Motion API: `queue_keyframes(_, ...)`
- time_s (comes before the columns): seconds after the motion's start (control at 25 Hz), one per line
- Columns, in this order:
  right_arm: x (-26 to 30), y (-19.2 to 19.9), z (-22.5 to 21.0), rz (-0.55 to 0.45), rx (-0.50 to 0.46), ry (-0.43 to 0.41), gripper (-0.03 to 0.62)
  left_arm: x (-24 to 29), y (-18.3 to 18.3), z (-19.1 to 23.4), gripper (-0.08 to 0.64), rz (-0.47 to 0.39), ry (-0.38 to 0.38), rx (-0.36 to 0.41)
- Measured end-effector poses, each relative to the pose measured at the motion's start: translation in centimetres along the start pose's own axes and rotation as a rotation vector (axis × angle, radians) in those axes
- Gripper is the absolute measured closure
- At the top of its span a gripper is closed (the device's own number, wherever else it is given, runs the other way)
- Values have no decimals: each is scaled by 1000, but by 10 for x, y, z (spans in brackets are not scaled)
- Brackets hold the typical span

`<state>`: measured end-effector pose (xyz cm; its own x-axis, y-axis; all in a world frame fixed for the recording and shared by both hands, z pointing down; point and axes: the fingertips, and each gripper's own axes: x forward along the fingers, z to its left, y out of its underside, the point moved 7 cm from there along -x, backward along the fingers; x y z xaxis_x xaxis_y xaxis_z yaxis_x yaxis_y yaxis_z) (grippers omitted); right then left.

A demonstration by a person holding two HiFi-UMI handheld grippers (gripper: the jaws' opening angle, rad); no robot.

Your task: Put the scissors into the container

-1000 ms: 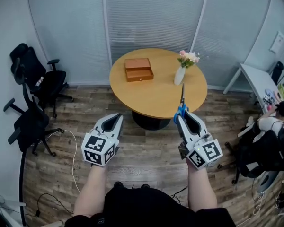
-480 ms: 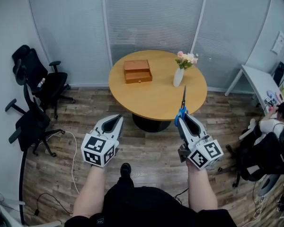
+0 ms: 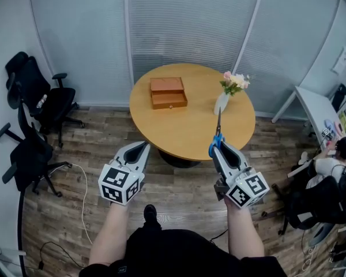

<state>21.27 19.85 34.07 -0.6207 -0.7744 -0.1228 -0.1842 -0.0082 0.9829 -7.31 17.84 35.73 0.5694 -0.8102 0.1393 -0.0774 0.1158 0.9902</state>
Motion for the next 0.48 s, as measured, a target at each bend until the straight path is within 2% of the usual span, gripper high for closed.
queue_keyframes(0.48,142,12,-20,56,3,25,492,74,2,133,545,7,58,-48)
